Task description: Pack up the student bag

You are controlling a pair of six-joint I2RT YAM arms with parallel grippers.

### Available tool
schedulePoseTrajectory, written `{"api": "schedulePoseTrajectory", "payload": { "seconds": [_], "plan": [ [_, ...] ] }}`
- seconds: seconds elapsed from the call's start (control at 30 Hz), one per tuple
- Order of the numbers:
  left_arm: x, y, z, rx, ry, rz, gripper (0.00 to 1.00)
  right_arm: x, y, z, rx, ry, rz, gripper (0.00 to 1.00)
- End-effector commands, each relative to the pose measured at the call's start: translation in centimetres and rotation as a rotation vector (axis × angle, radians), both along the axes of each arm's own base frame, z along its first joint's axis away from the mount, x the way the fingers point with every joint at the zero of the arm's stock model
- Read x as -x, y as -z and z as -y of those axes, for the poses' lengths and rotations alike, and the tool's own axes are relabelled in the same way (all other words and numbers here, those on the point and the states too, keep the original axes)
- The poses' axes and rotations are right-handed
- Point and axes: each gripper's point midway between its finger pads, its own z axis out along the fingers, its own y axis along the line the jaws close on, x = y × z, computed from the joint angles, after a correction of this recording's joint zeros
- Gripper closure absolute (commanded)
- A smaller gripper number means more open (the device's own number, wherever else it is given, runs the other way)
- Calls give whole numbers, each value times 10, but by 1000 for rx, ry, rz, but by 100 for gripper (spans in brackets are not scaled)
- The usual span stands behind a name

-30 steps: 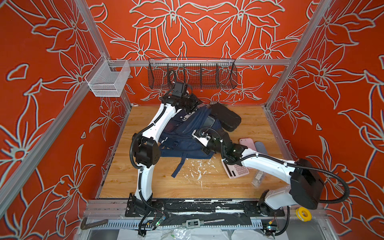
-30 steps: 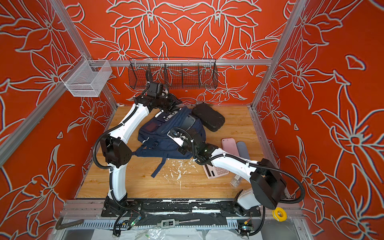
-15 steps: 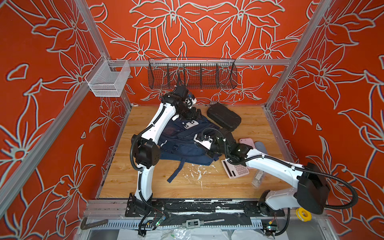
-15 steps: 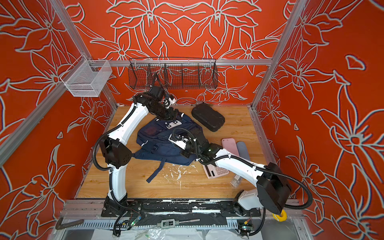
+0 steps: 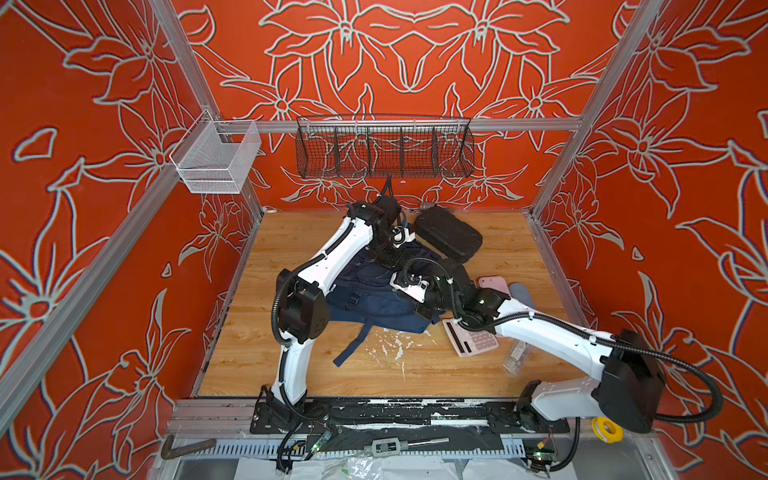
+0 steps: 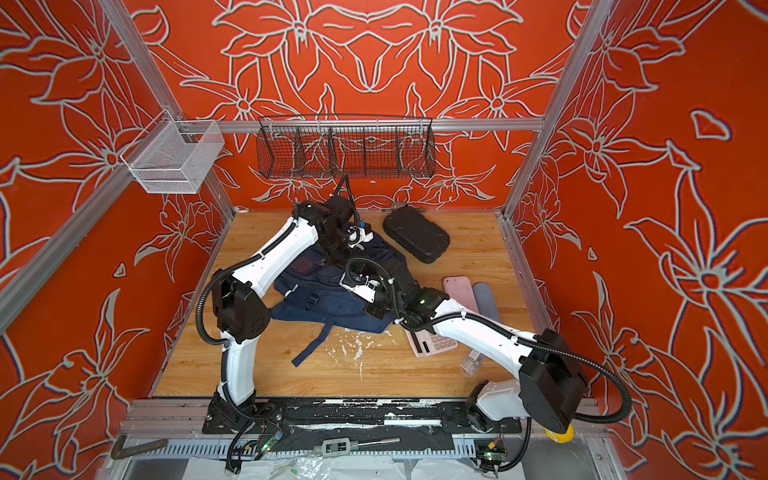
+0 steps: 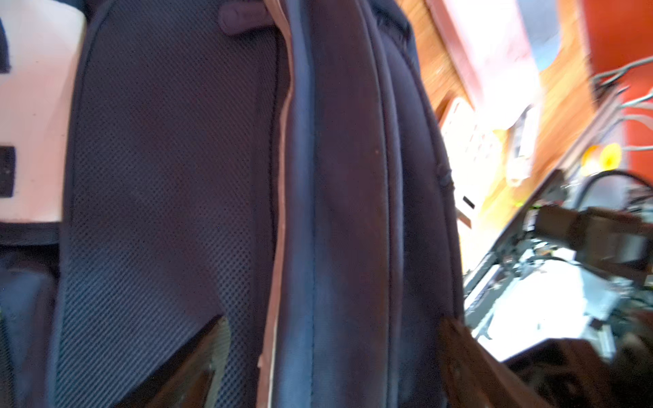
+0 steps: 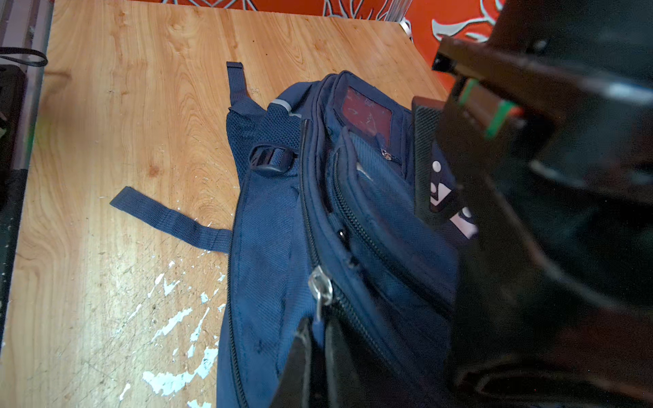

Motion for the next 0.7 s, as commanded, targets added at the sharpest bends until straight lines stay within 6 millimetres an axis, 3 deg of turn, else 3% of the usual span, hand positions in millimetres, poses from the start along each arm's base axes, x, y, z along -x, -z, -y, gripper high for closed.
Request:
{"api": "schedulePoseTrajectory", "payload": {
  "seconds": [0.0,0.07,0.27,0.33,0.43,0.57,0.67],
  "plan": [
    [1,18,-15,-161,16,14,13,-3,-27,-2,-48,-17,89,100],
    [-3,24,-19,-207,-16,5,23,-3,-26,-1,-36,-16,88,100],
    [2,29,-3,-140,-33,-85,66,-13,-27,9,-1,62,87,100],
    [4,30,-2,-138,-33,-96,75,-17,-29,12,3,87,87,100],
    [7,30,0,-120,-38,-117,99,-22,-32,16,14,106,86,100],
    [-2,18,11,-19,-129,-155,100,-23,-43,14,10,103,87,100],
    [-25,-5,23,132,-261,-177,100,-18,-47,7,-8,69,63,100]
  ]
}}
